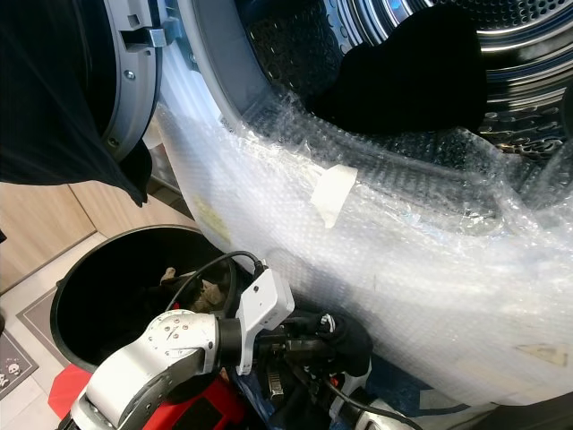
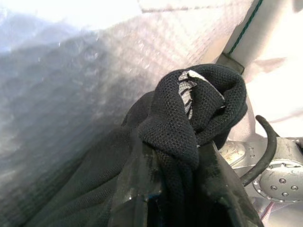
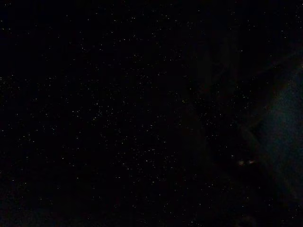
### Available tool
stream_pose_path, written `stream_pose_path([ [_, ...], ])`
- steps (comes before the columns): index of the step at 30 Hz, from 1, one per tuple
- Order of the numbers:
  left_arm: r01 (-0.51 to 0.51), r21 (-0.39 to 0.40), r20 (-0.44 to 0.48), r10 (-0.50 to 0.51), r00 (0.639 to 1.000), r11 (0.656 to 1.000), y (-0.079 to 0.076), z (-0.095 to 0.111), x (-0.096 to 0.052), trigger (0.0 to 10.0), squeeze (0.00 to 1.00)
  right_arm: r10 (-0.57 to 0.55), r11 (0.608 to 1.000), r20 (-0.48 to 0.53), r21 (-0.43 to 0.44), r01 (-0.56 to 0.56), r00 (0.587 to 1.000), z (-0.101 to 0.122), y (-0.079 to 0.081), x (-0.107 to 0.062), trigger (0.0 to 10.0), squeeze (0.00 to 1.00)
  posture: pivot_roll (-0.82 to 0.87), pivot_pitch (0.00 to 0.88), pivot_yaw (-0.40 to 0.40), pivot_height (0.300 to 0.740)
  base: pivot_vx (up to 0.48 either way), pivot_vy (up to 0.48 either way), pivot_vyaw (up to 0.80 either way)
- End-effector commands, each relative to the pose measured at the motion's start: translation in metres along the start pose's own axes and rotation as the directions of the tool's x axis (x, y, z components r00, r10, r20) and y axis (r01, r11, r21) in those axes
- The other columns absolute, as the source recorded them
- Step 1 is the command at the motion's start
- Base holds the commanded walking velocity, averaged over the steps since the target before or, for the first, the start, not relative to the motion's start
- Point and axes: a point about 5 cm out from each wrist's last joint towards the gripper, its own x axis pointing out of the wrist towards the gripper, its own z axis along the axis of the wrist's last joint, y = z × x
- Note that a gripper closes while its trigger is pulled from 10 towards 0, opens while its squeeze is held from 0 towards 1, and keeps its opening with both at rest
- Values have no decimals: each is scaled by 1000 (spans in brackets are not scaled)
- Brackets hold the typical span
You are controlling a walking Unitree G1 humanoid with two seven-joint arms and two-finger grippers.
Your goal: Clothes washing
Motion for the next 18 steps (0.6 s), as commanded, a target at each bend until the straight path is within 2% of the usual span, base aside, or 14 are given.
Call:
stream_pose_path([
  [1,20,4,23,-20,1000,1000,-5,5,-4,0,0,58,998,-10,9,-58,998,-1,5,-6,0,0,104,114,-23,740,0,0,0],
  [2,16,-2,17,-16,1000,1000,-6,4,-7,0,0,108,994,-37,15,-108,993,-6,9,-12,0,0,102,115,-20,740,0,0,0],
  [6,15,-17,-8,-15,1000,1000,-8,-2,-18,0,0,158,987,-82,22,-157,984,-13,12,-25,0,0,103,116,-18,740,0,0,0],
  [11,19,-25,-24,-20,1000,1000,-9,-3,-23,0,0,150,989,-87,23,-149,985,-13,10,-26,0,0,103,112,-12,740,0,0,0],
  [14,10,-57,-42,-12,999,998,-10,-8,-28,0,0,142,990,-91,26,-140,986,-15,10,-25,0,0,105,81,5,740,0,0,0],
  [16,-25,-61,-64,21,998,998,-11,-10,-35,0,0,184,983,-102,15,-184,977,-13,16,-23,0,0,102,69,3,740,0,0,0],
  [18,-4,-74,-40,1,999,997,-14,-7,-36,0,0,193,981,-84,25,-191,978,-10,16,-22,0,0,113,66,-2,740,0,0,0],
])
